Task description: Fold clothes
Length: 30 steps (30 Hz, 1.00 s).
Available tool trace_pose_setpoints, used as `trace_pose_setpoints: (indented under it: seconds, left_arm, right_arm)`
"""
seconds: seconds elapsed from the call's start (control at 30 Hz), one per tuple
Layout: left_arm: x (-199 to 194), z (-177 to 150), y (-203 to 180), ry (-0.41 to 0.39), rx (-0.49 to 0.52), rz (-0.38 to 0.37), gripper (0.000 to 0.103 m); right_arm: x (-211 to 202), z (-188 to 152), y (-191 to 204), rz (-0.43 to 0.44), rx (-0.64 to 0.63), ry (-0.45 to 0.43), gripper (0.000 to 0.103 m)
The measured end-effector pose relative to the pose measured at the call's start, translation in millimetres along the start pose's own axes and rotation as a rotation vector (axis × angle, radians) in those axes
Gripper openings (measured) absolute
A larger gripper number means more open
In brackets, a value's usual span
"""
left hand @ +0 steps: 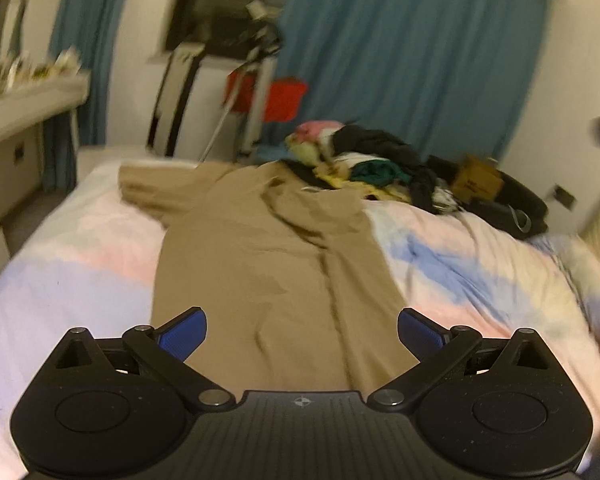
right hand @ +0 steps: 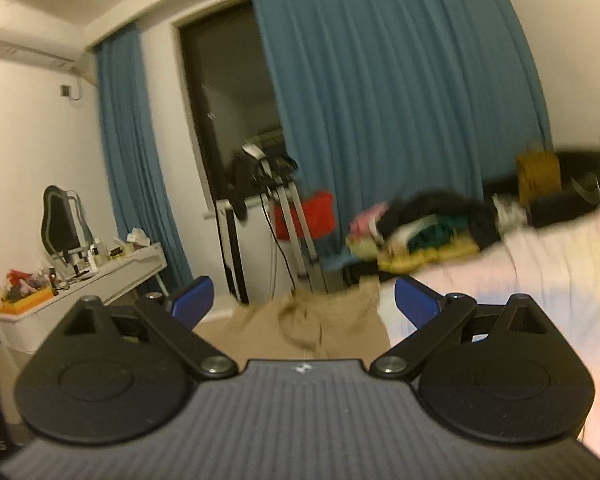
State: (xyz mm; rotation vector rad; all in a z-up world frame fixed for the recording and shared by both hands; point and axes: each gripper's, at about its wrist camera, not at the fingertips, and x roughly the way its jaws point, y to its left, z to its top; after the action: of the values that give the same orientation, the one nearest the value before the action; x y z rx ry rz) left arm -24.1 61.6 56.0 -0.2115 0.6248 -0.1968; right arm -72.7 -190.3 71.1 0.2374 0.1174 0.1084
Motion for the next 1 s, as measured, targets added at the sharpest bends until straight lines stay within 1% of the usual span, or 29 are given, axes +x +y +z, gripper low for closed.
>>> trace_pose_setpoints:
  seconds: [0.07, 0.17, 0.23, 0.27, 0.3, 0.37, 0.43, 0.5, 0.6, 0.67, 0.73, 0.77, 0.8, 0.83, 0.87, 0.9, 0.93, 0.97, 1.0]
  left_arm:
    - [30, 20, 31, 0.034, -0.082, 0.004, 0.103]
    - [77, 40, 84, 0.045, -0.231, 0.049, 0.103]
    - [108, 48, 121, 0.047, -0.35, 0.081, 0.102]
    - [126, 49, 143, 0.038, -0.422, 0.087, 0.102]
    - [140, 49, 159, 0.028, -0.467, 0.091, 0.102]
    - [171, 49, 184, 0.005, -0.537, 0.125, 0.102]
    - [201, 49, 209, -0.017, -0.607, 0.16, 0.1]
    - [224, 55, 227, -0.069, -0.646, 0.174, 0.103]
    - [250, 79, 234, -0.188, -0.57, 0.161, 0.102]
    - [271, 94, 242, -0.215, -0.545, 0.197, 0.097]
    - [289, 105, 255, -0.225, -0.566, 0.225, 0.093]
    - [300, 111, 261, -0.216, -0.571, 0.226, 0.092]
    - [310, 116, 264, -0.21, -0.565, 0.233, 0.088]
    - [314, 120, 265, -0.206, -0.553, 0.253, 0.08]
    - [319, 125, 266, -0.202, -0.541, 0.272, 0.068]
    - [323, 129, 267, -0.198, -0.529, 0.291, 0.06]
    - [328, 133, 268, -0.194, -0.517, 0.31, 0.043]
    - [337, 138, 270, -0.183, -0.495, 0.329, 0.032]
    - [339, 141, 267, -0.17, -0.473, 0.342, 0.014]
  right_arm:
    - [23, 8, 2, 0.03, 0.008, 0.001, 0.099]
    - [66, -6, -3, 0.064, 0.0, 0.036, 0.099]
    - [92, -34, -14, 0.048, -0.02, 0.078, 0.099]
    - [103, -50, -23, 0.038, -0.002, 0.118, 0.099]
    - [115, -66, -33, 0.03, 0.024, 0.163, 0.099]
    - [134, -91, -50, 0.029, 0.088, 0.241, 0.099]
    - [149, -108, -62, 0.012, 0.112, 0.293, 0.099]
    - [162, -118, -68, 0.008, 0.09, 0.314, 0.099]
    - [183, -128, -76, -0.008, 0.07, 0.322, 0.099]
    - [193, -137, -83, -0.005, 0.082, 0.327, 0.099]
    - [211, -145, -85, -0.003, 0.085, 0.34, 0.099]
    - [216, -148, -87, -0.007, 0.09, 0.347, 0.099]
    - [221, -152, -89, -0.012, 0.097, 0.355, 0.099]
    - [226, -156, -92, -0.016, 0.104, 0.363, 0.099]
    - [228, -160, -95, -0.014, 0.121, 0.367, 0.099]
    - [230, -162, -97, -0.015, 0.138, 0.375, 0.099]
    - [233, -164, -99, -0.017, 0.154, 0.387, 0.099]
    - [235, -165, -101, -0.016, 0.162, 0.392, 0.099]
    - [237, -164, -102, -0.018, 0.165, 0.389, 0.099]
